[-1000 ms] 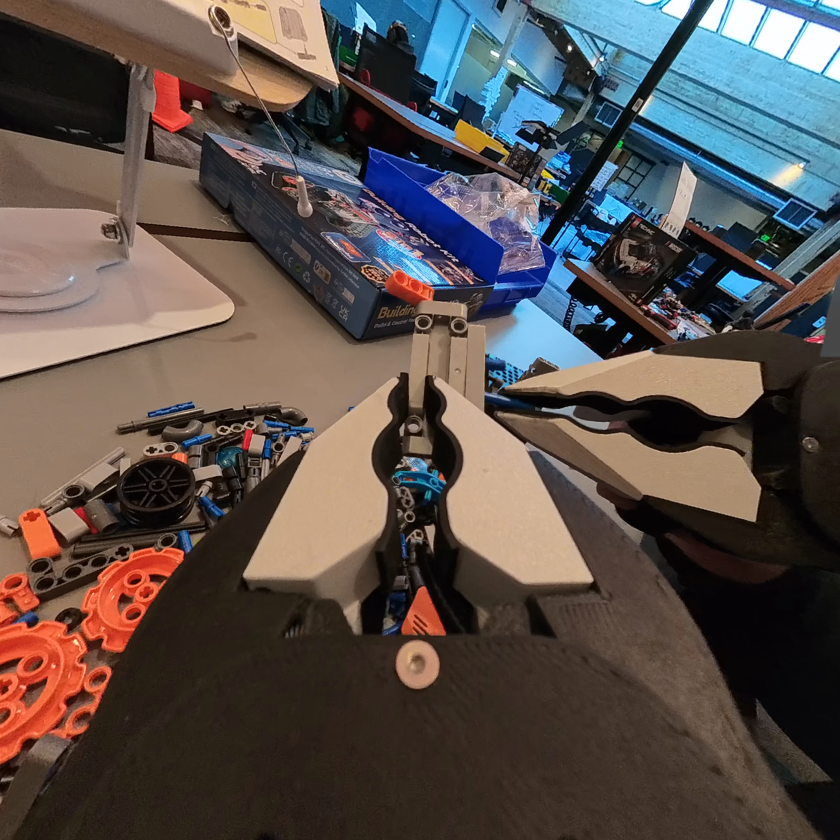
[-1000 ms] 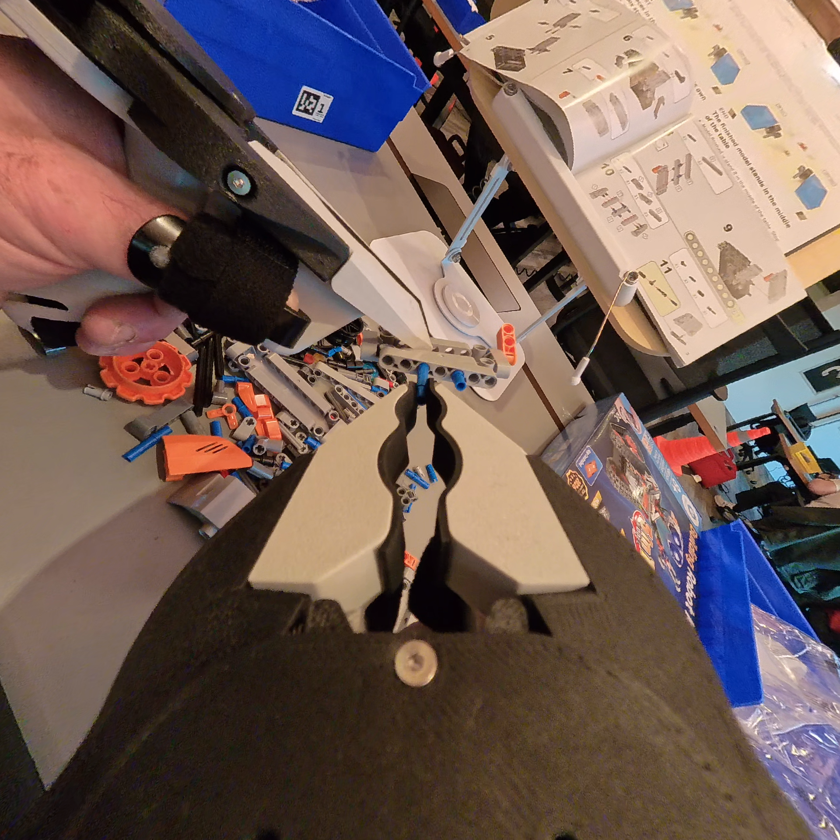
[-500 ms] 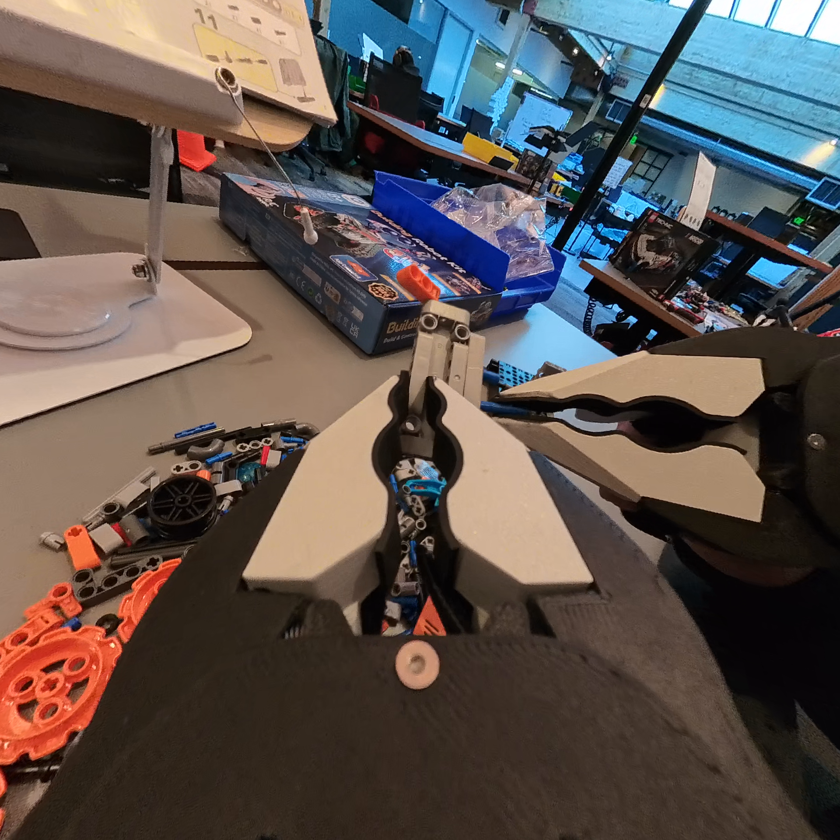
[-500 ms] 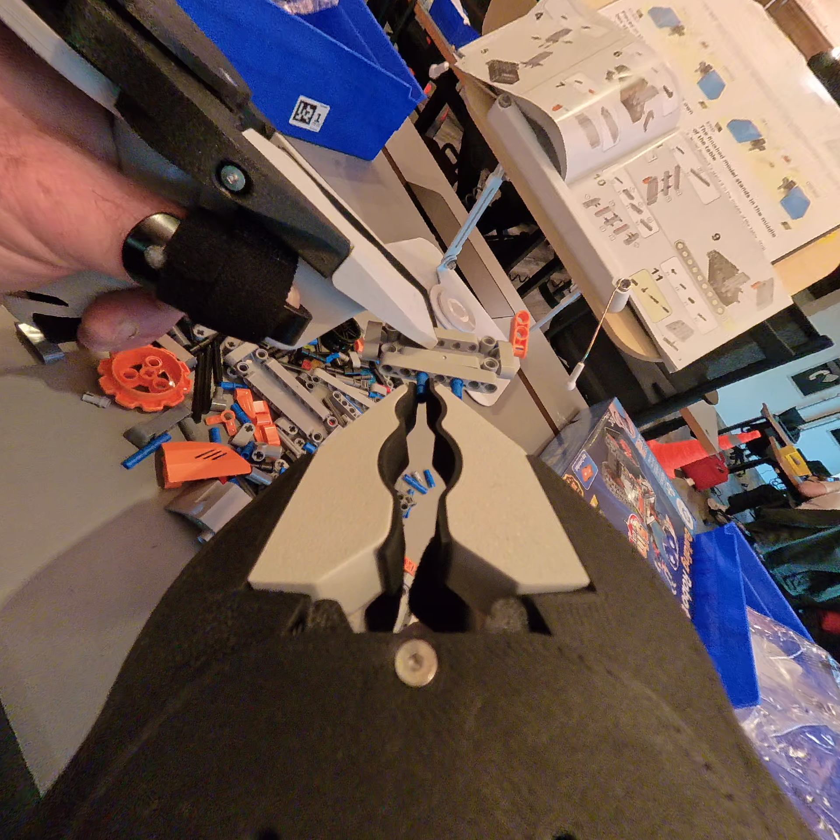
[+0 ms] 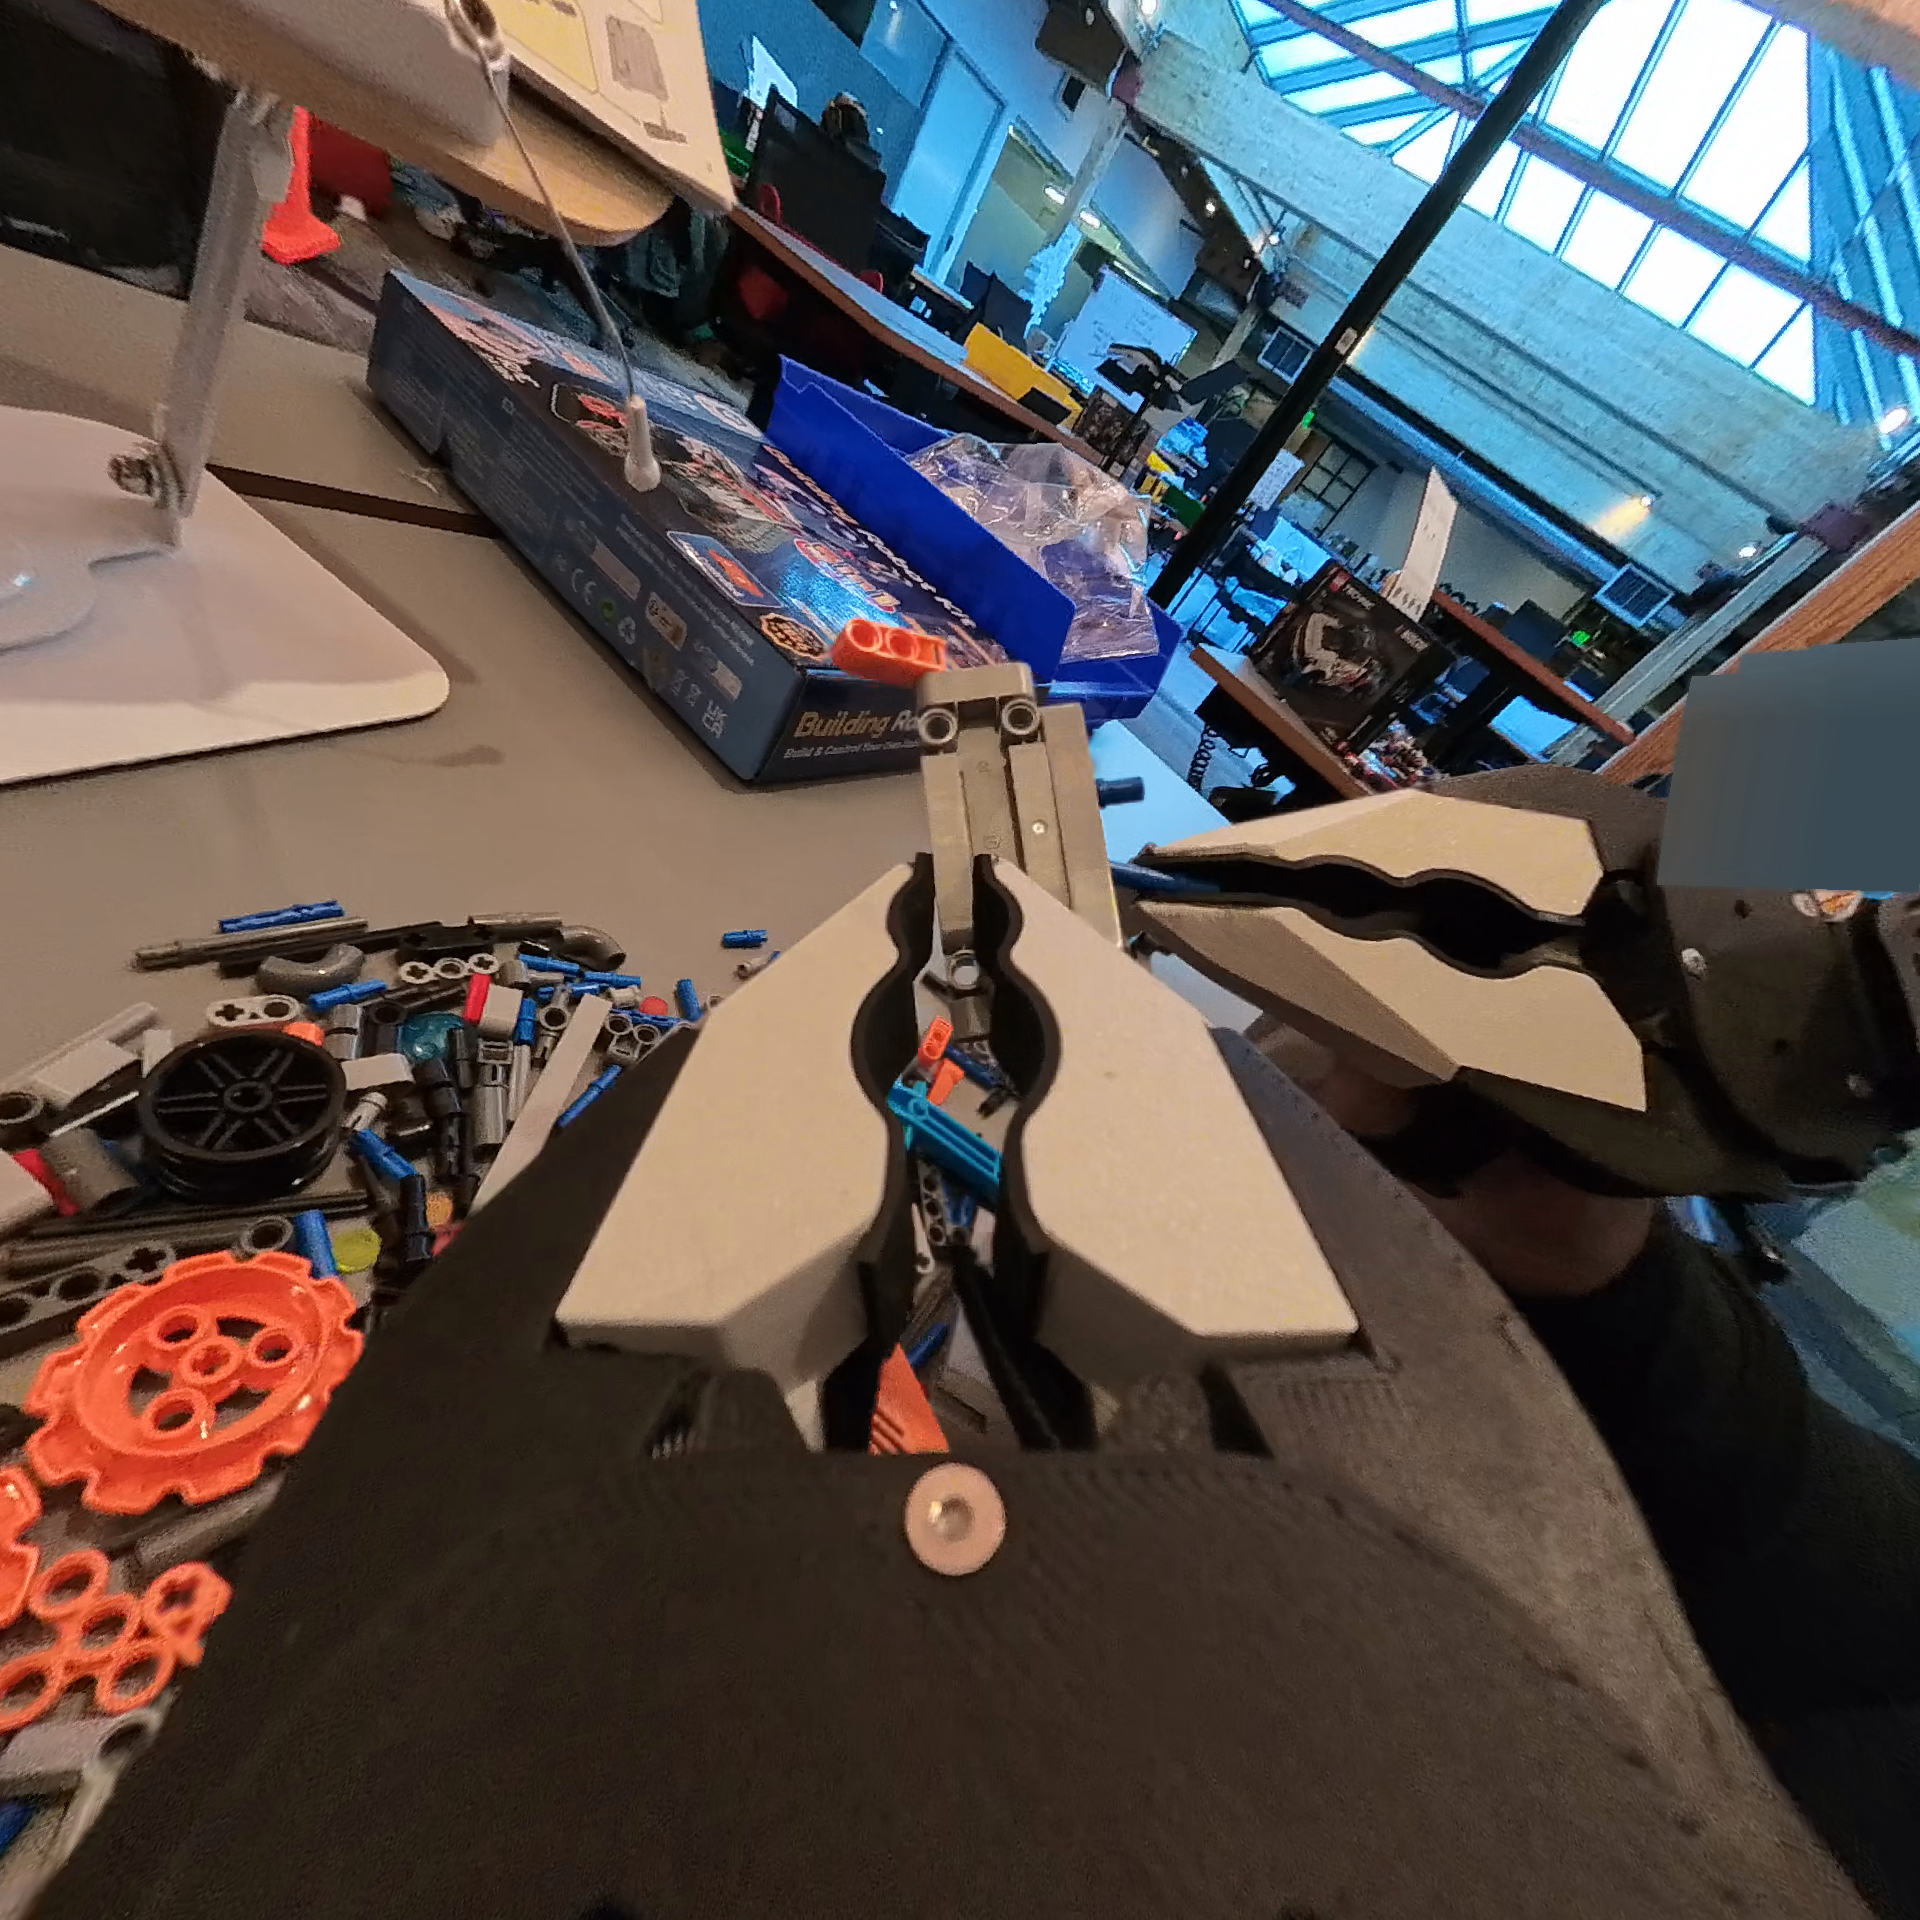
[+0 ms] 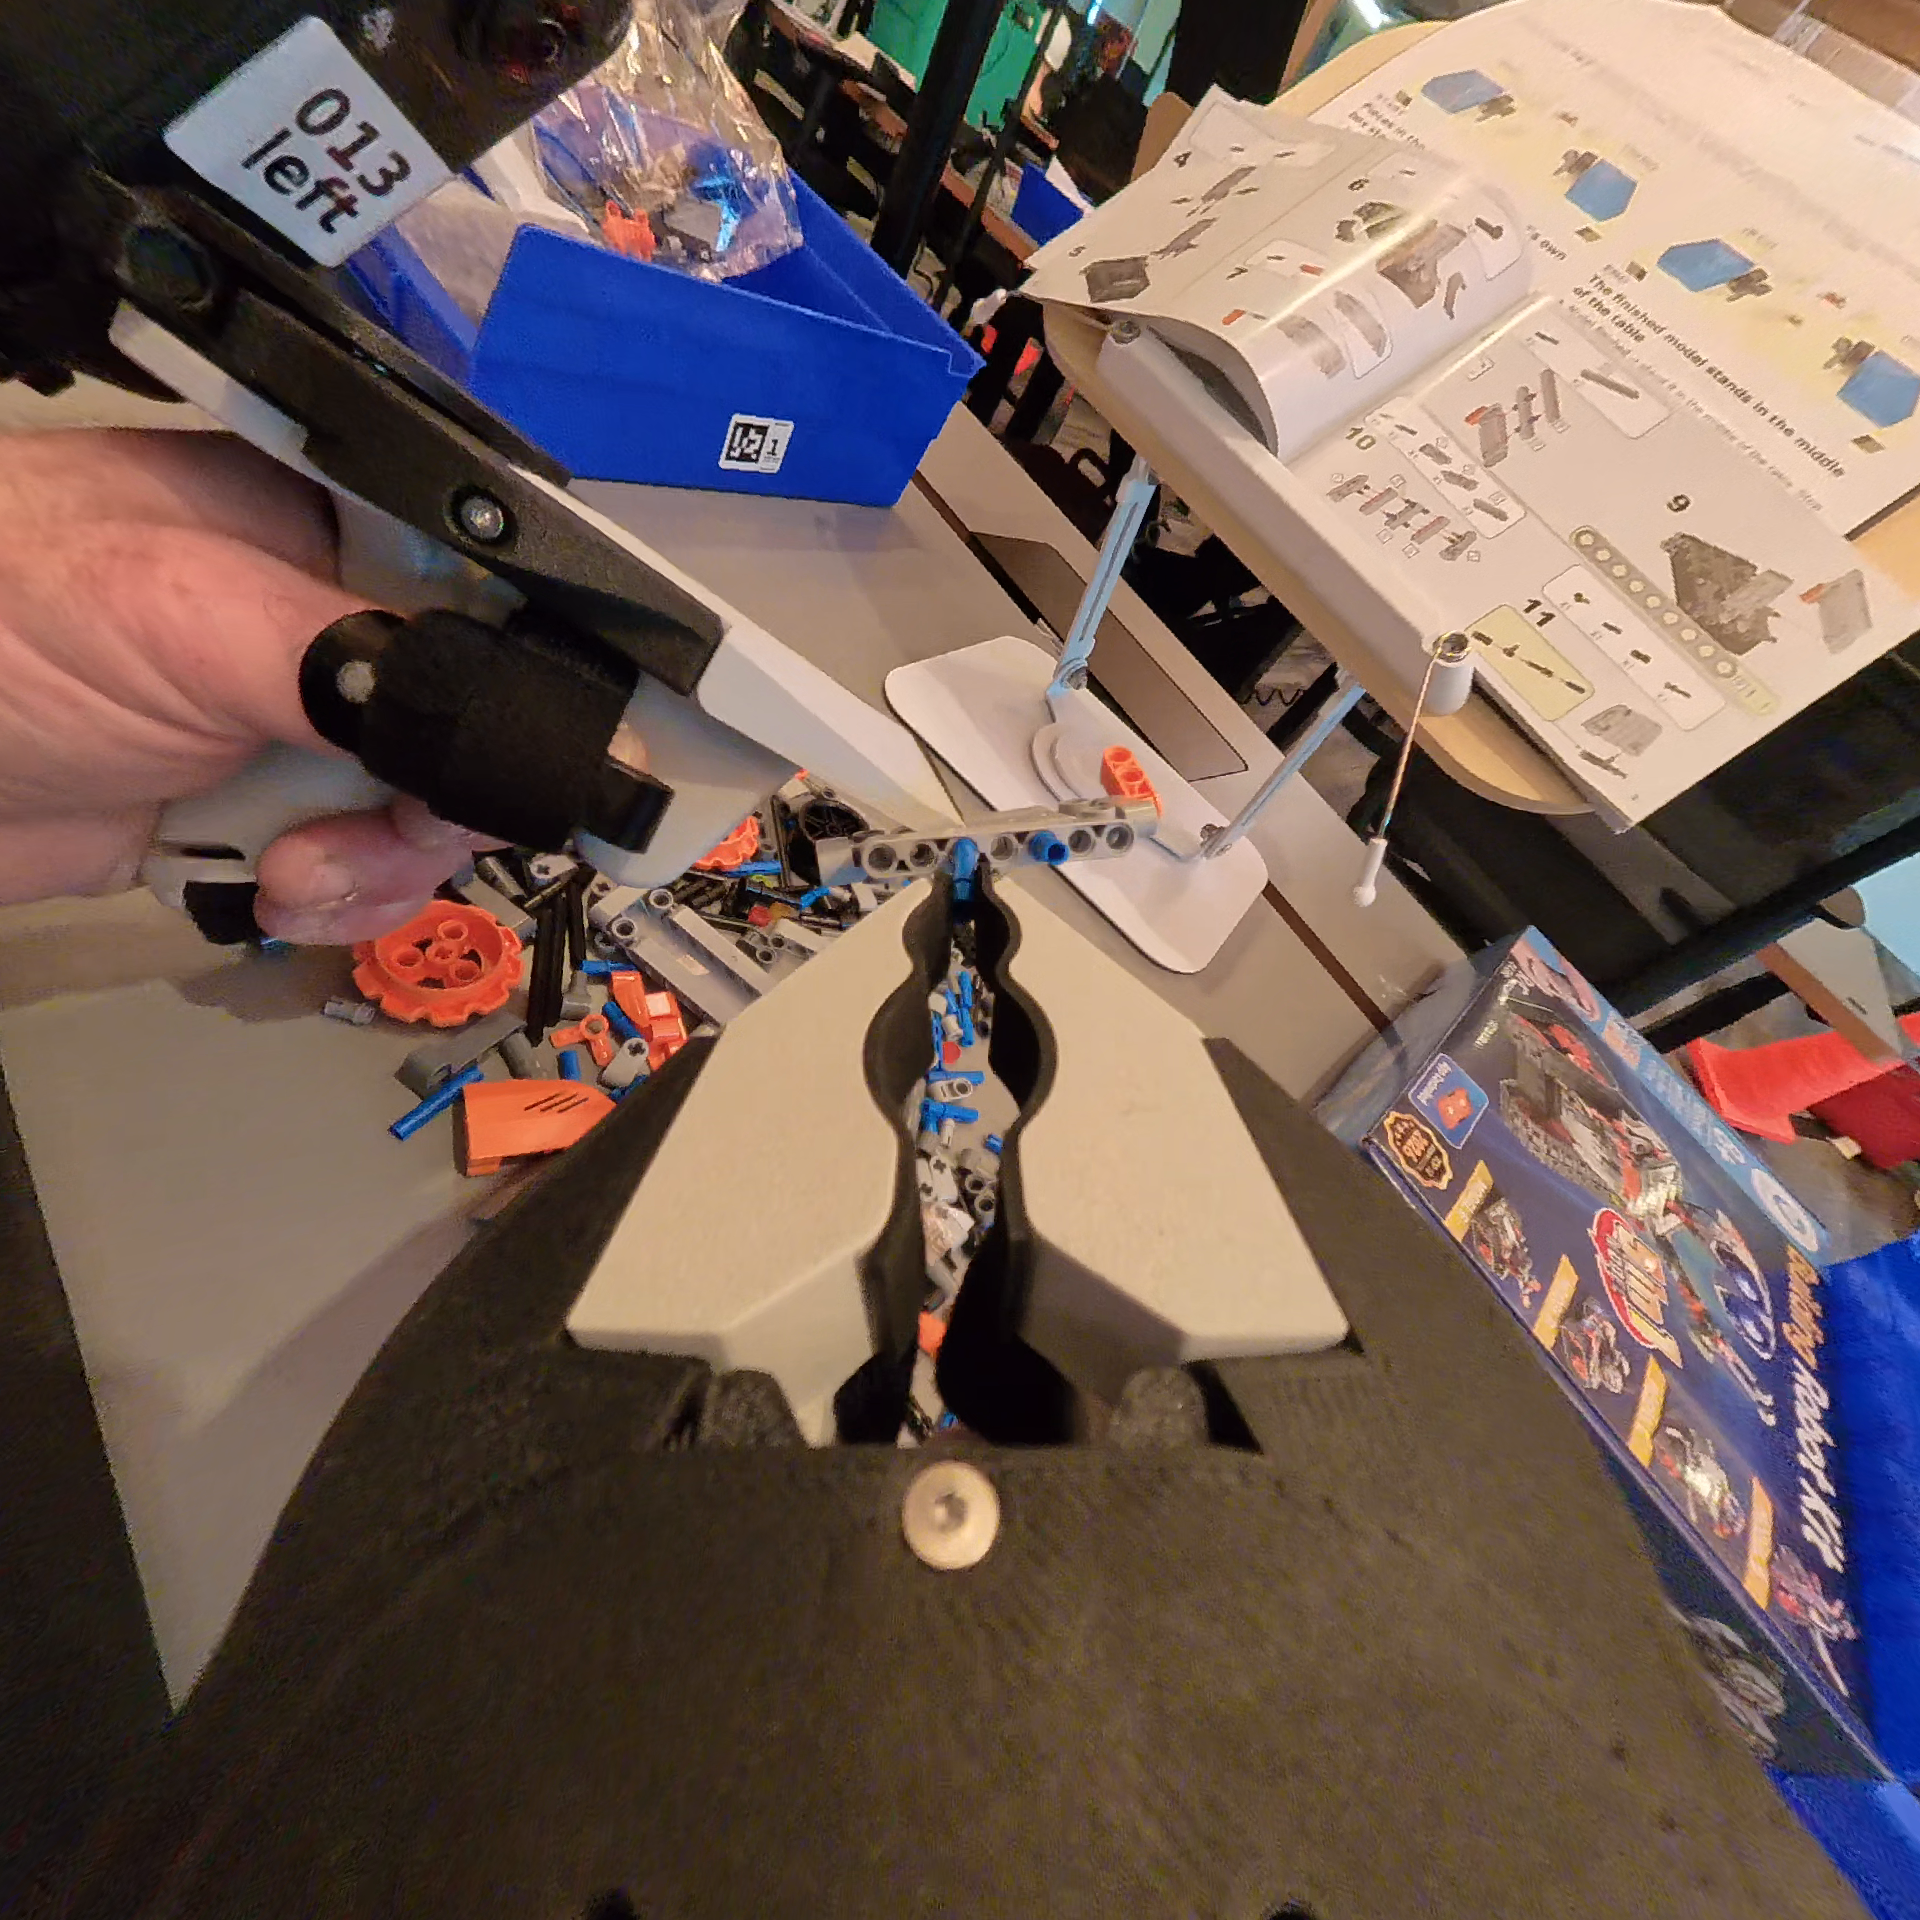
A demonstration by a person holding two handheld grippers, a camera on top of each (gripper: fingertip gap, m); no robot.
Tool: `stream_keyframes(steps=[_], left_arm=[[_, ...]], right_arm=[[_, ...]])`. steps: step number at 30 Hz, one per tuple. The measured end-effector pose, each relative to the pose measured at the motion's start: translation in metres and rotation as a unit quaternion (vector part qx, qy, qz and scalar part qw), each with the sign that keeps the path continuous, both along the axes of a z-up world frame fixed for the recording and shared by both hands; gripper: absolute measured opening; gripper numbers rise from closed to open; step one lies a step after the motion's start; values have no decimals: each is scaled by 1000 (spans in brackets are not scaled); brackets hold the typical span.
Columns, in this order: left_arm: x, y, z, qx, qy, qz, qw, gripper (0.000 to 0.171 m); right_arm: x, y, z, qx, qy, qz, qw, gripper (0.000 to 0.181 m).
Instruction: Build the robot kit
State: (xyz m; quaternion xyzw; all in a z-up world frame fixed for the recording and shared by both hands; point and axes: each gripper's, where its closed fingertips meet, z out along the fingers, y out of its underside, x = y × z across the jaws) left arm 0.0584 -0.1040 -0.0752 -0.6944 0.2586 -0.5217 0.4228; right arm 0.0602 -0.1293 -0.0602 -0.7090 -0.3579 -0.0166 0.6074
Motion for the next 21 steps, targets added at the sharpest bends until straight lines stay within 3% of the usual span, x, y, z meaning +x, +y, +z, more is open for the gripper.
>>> stream_keyframes(steps=[2, 5, 8, 13, 16, 19, 21], left_arm=[[0, 0, 1, -18, -15, -9, 1000, 5], [-1, 1, 1, -44, -38, -16, 998, 6], [-8, 7, 1, -54, -45, -13, 997, 5], [-11, -1, -1, -23, -9, -30, 999, 5], [-6, -8, -6, -32, -4, -49, 998, 5], [-3, -13, -7, -29, 3, -57, 998, 5], [-3, -15, -8, -24, 9, -57, 998, 5]], right_arm=[[-1, -1, 1, -4, 12, 8, 1000, 2], [7, -5, 10, -23, 91, 35, 995, 2], [9, -13, -2, -89, 118, 65, 987, 2], [5, -68, -74, -301, 90, 131, 940, 3], [2, -98, -108, -378, 50, 139, 914, 3], [3, -111, -134, -419, 22, 132, 898, 4], [5, -108, -134, -413, 23, 122, 902, 8]])
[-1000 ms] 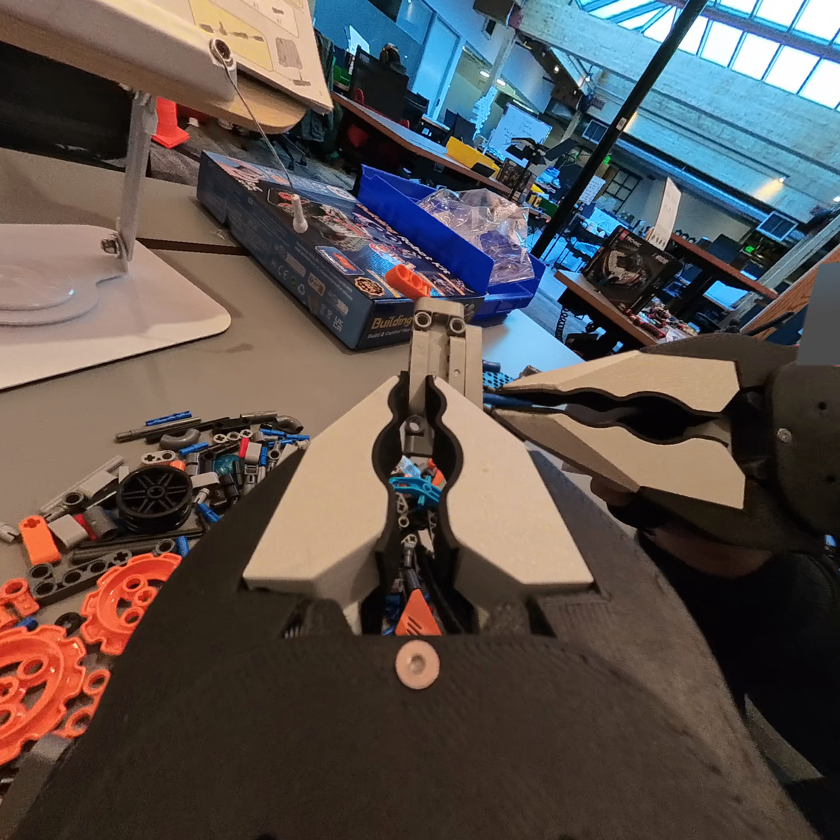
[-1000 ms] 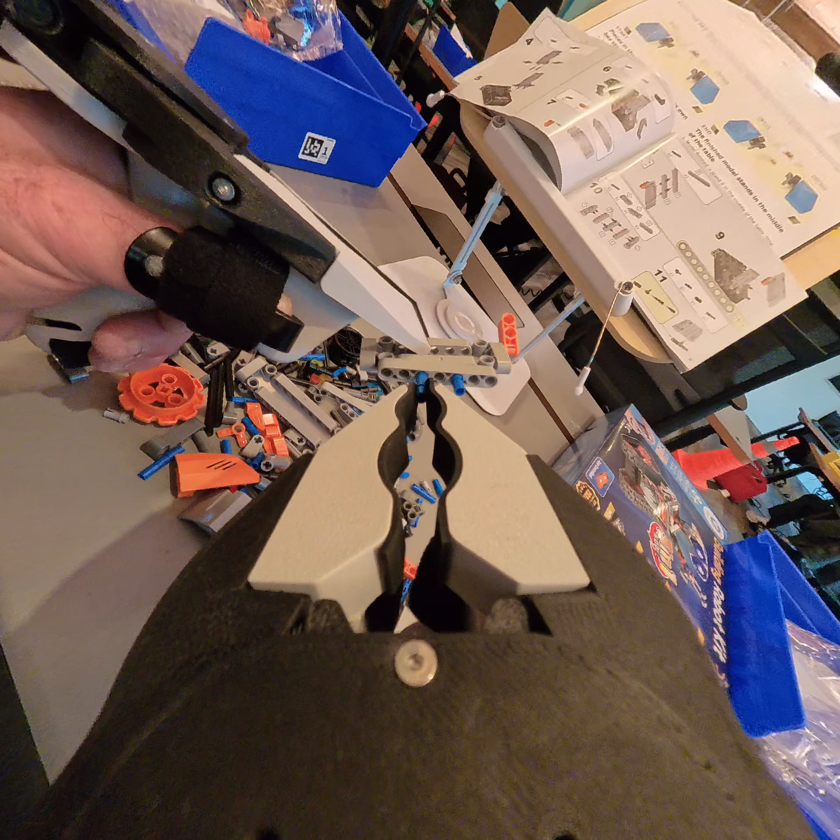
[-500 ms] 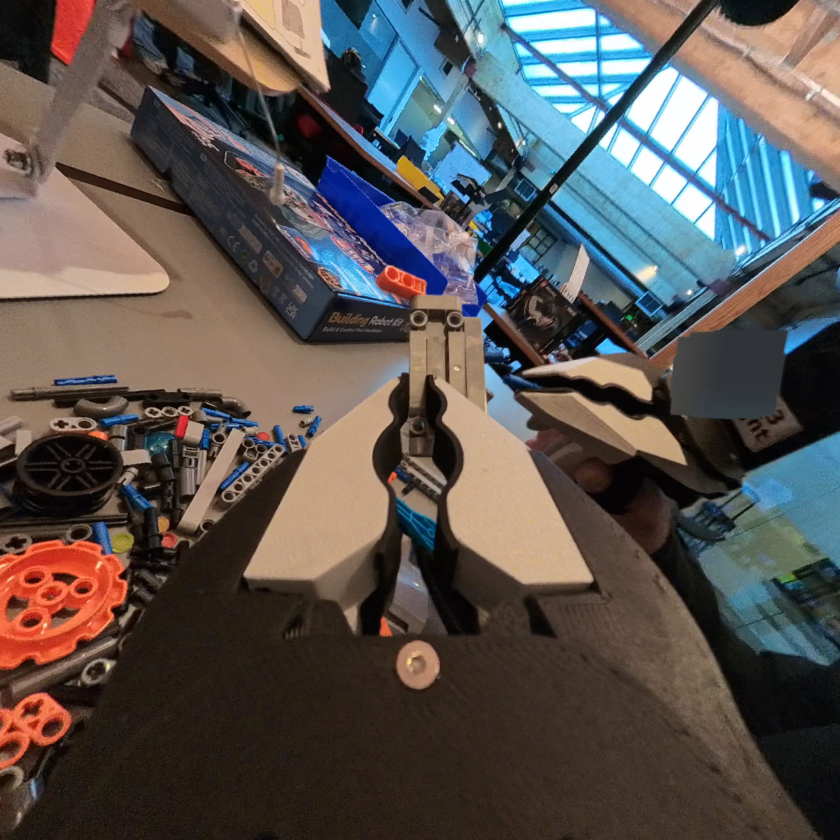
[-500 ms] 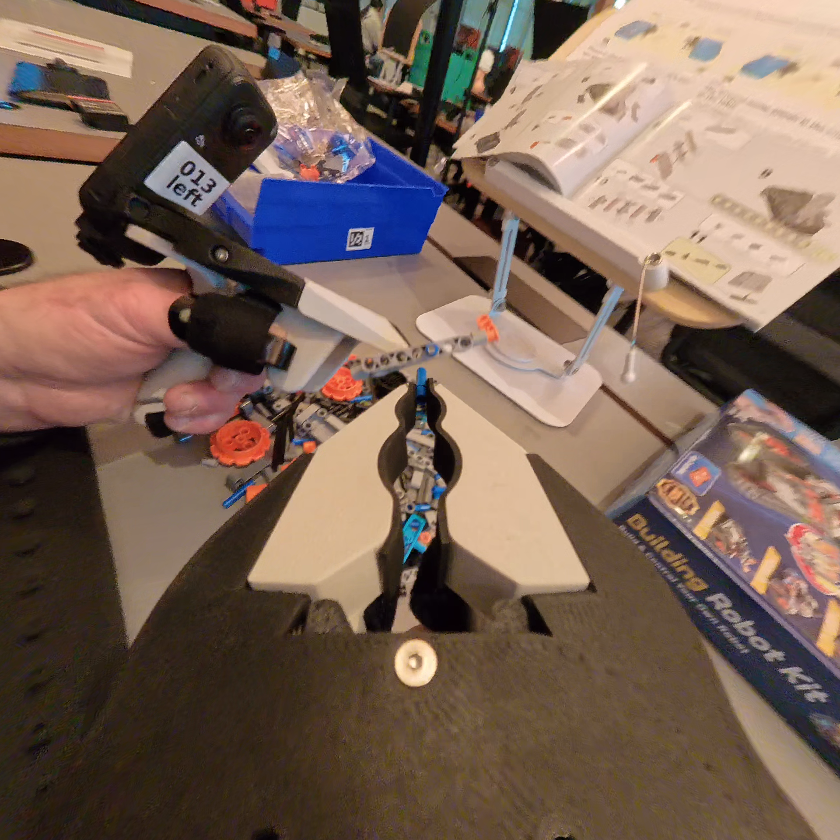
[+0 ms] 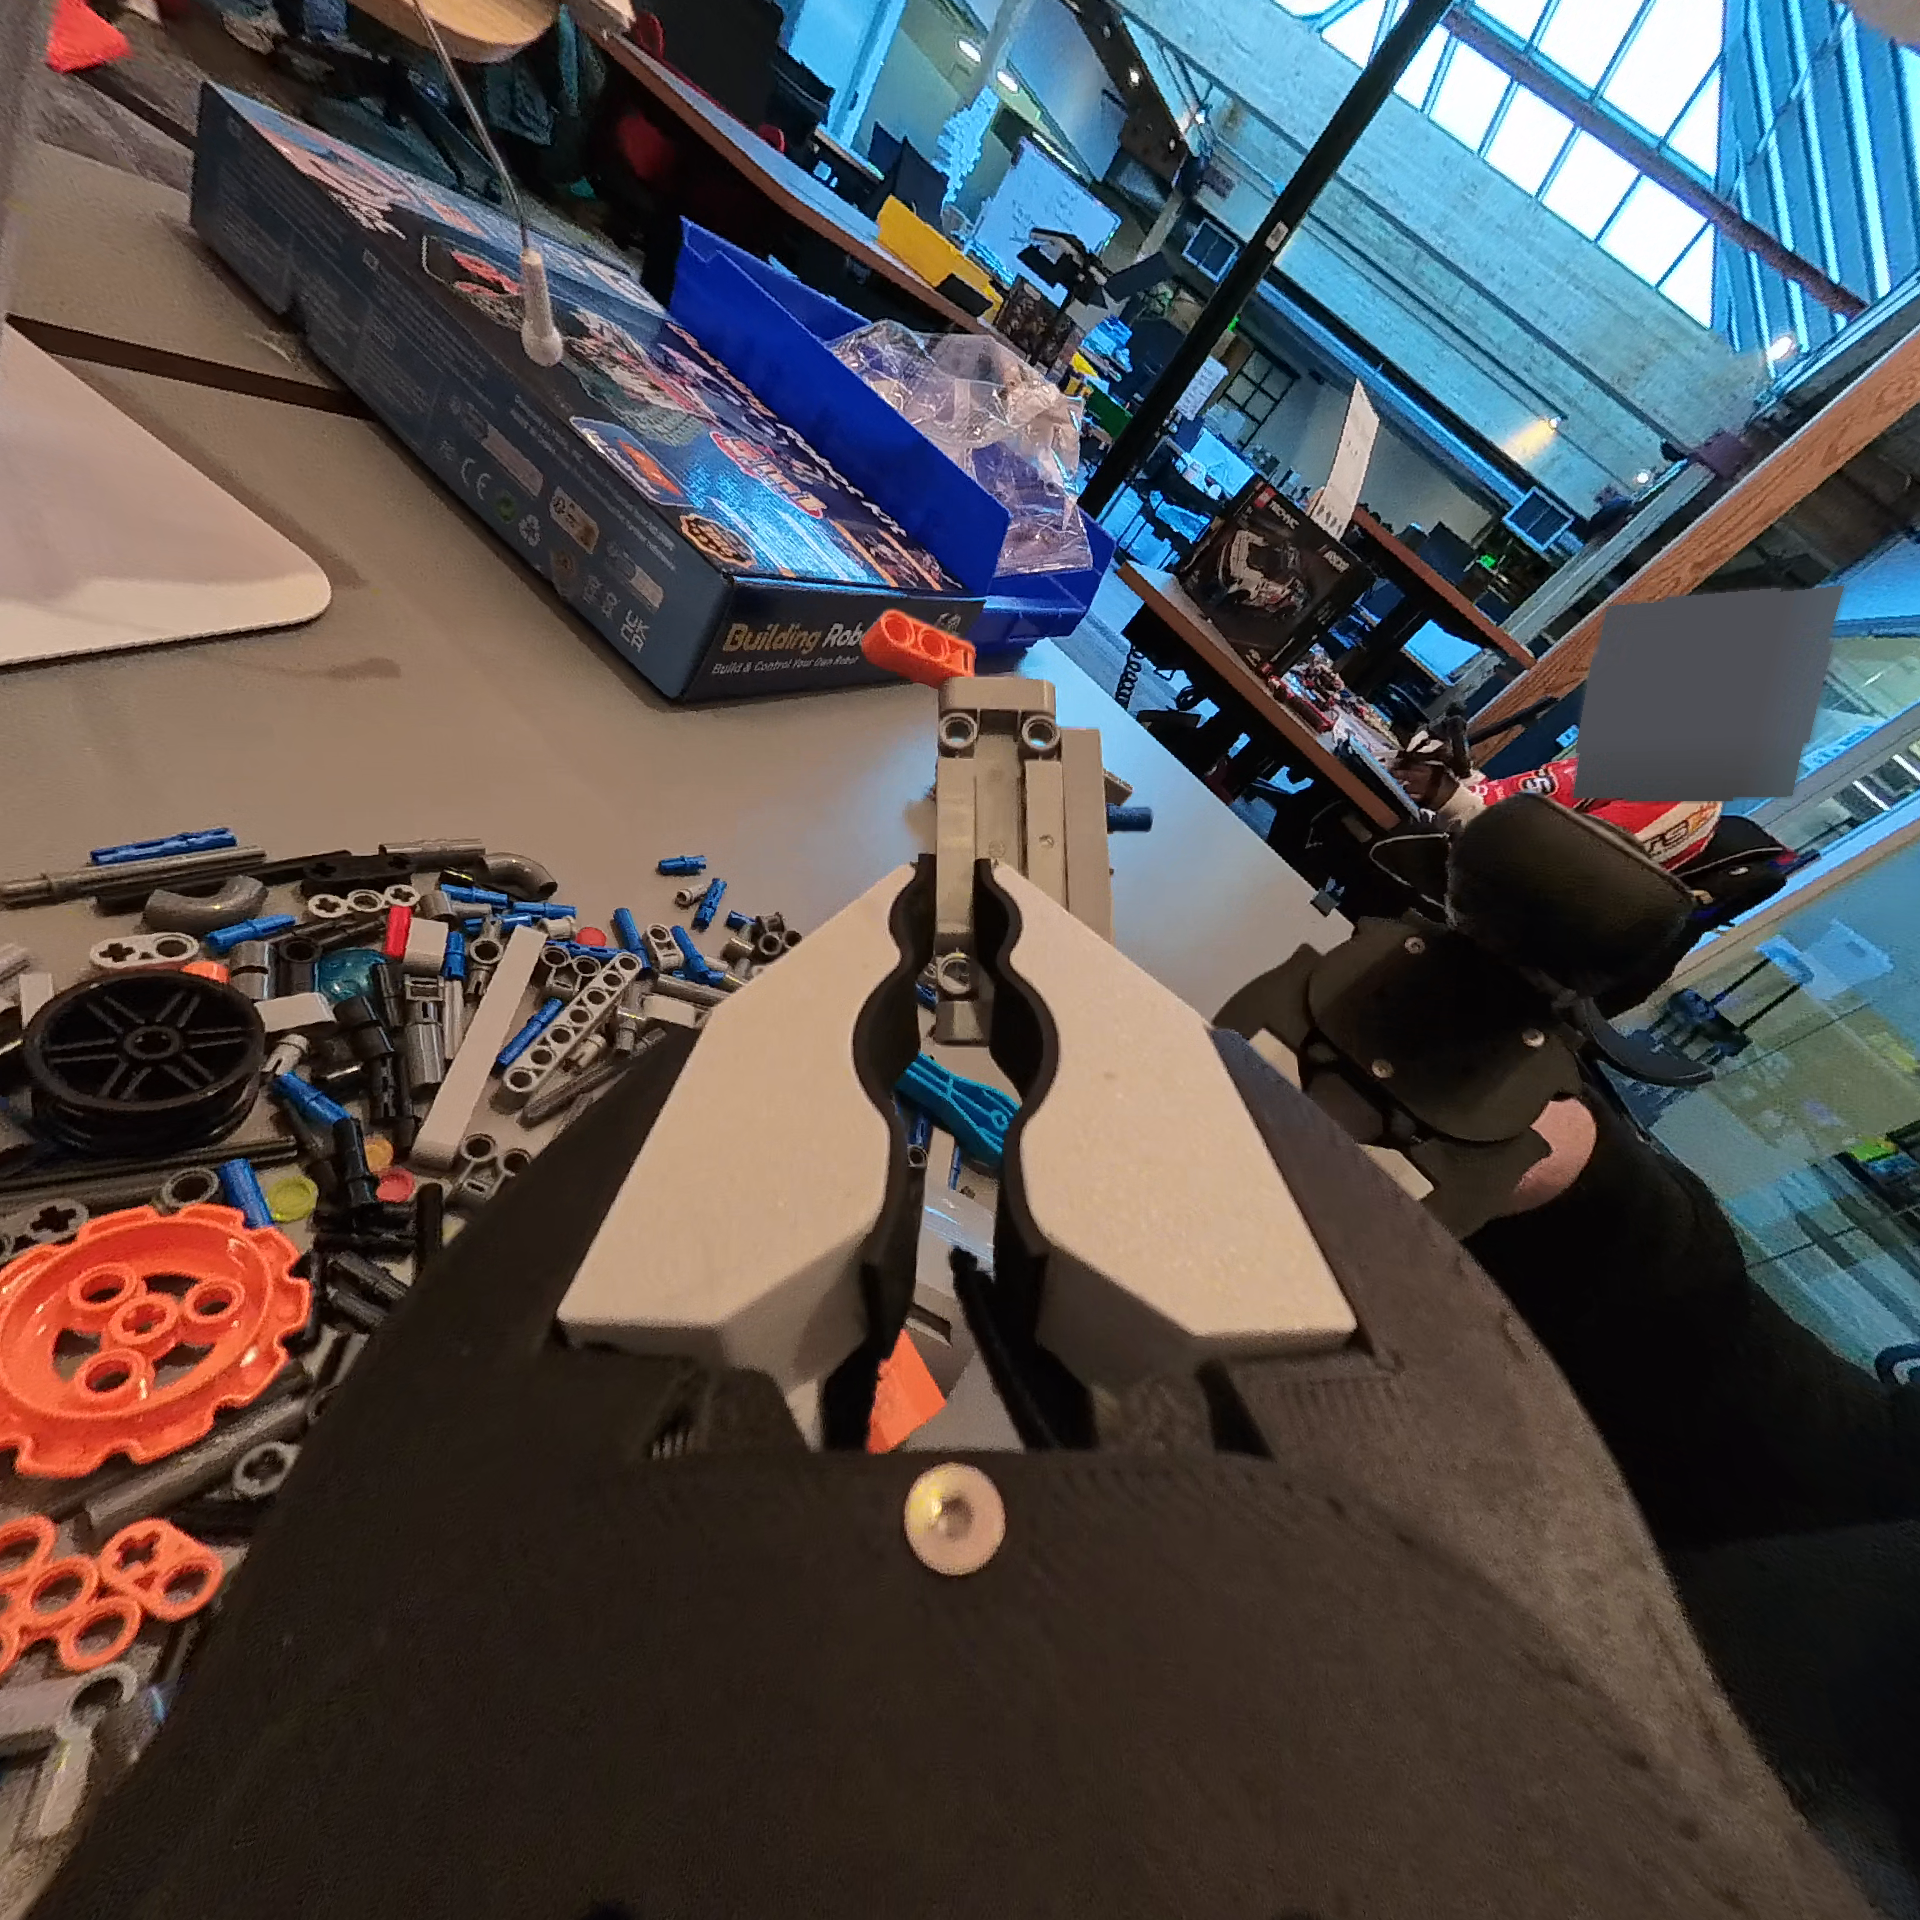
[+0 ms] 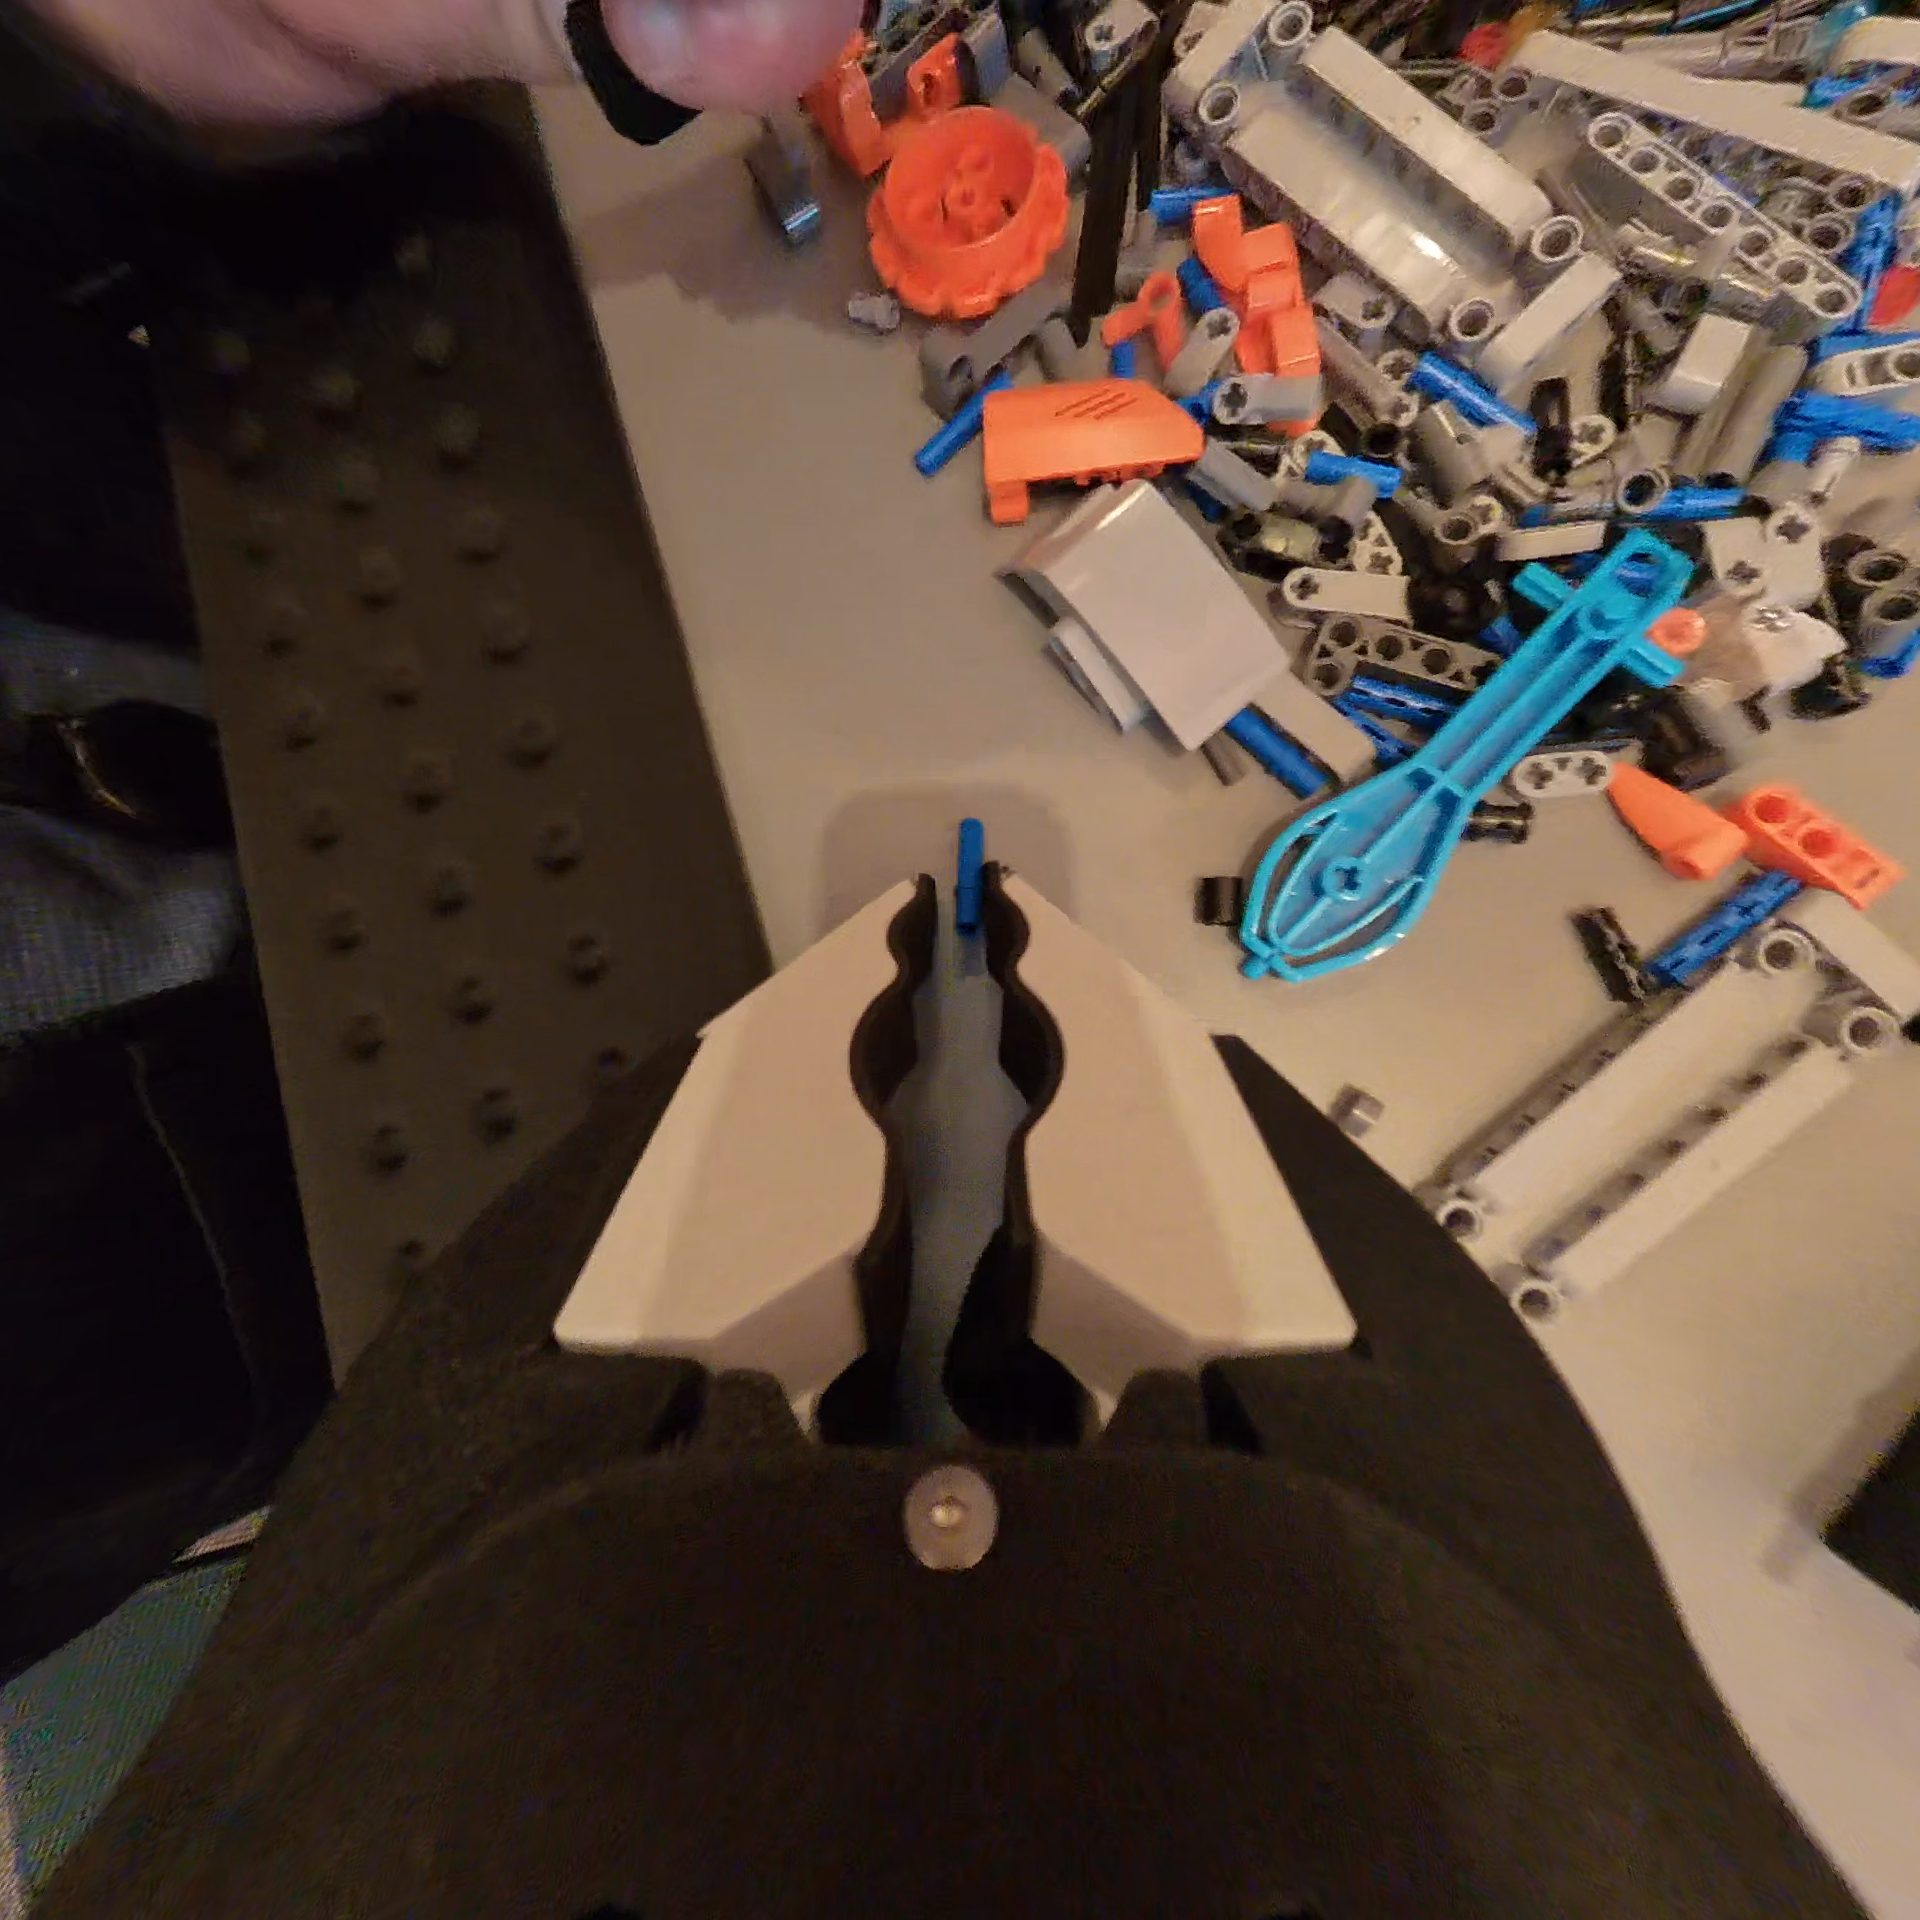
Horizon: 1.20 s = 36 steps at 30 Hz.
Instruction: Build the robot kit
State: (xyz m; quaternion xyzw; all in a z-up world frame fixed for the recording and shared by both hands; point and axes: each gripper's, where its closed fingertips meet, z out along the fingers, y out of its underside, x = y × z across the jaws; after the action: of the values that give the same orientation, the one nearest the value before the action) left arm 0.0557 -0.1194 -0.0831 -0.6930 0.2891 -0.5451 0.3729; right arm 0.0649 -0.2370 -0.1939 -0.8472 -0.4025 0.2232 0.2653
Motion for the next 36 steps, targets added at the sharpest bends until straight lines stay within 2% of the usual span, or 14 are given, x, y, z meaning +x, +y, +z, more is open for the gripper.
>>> stream_keyframes(steps=[5, 7, 10, 12, 14, 17, 20, 25, 26, 28, 30, 32, 34, 36], left_arm=[[0, -3, 1, 9, 0, 5, 1000, 5], [-1, -2, 4, 35, 9, 17, 999, 5], [3, -5, 11, 91, 26, 35, 995, 5], [5, -8, 18, 128, 33, 46, 990, 5], [8, -12, 23, 160, 39, 52, 985, 5], [8, -16, 29, 197, 43, 63, 977, 5], [8, -19, 32, 204, 40, 56, 977, 5], [8, -31, 41, 164, -10, -15, 986, 8], [6, -30, 41, 166, -8, -26, 986, 11], [2, -30, 46, 167, -24, -51, 984, 30], [4, -57, 54, 108, -71, -175, 976, 33], [5, -71, 59, 65, -98, -238, 964, 37], [4, -74, 59, 69, -99, -256, 959, 11], [4, -75, 64, 64, -116, -259, 957, 5]], right_arm=[[7, 10, 14, 15, 18, -30, 999, 31], [5, 25, 43, 60, 70, -69, 993, 32], [-8, 50, 98, 103, 201, -134, 965, 33], [-11, 67, 119, 126, 266, -173, 940, 32], [-12, 79, 129, 128, 310, -190, 922, 28], [-15, 83, 138, 132, 354, -190, 906, 14], [-12, 83, 139, 129, 373, -186, 900, 7], [-7, 74, 145, 115, 395, -160, 897, 8], [-6, 72, 148, 113, 400, -151, 897, 8], [-8, 63, 154, 91, 417, -118, 897, 8], [-11, 56, 156, 72, 418, -85, 902, 8], [-15, 50, 161, 53, 425, -51, 902, 7], [-18, 41, 165, 36, 421, -10, 906, 7], [-15, 44, 171, 37, 423, -8, 905, 6]])
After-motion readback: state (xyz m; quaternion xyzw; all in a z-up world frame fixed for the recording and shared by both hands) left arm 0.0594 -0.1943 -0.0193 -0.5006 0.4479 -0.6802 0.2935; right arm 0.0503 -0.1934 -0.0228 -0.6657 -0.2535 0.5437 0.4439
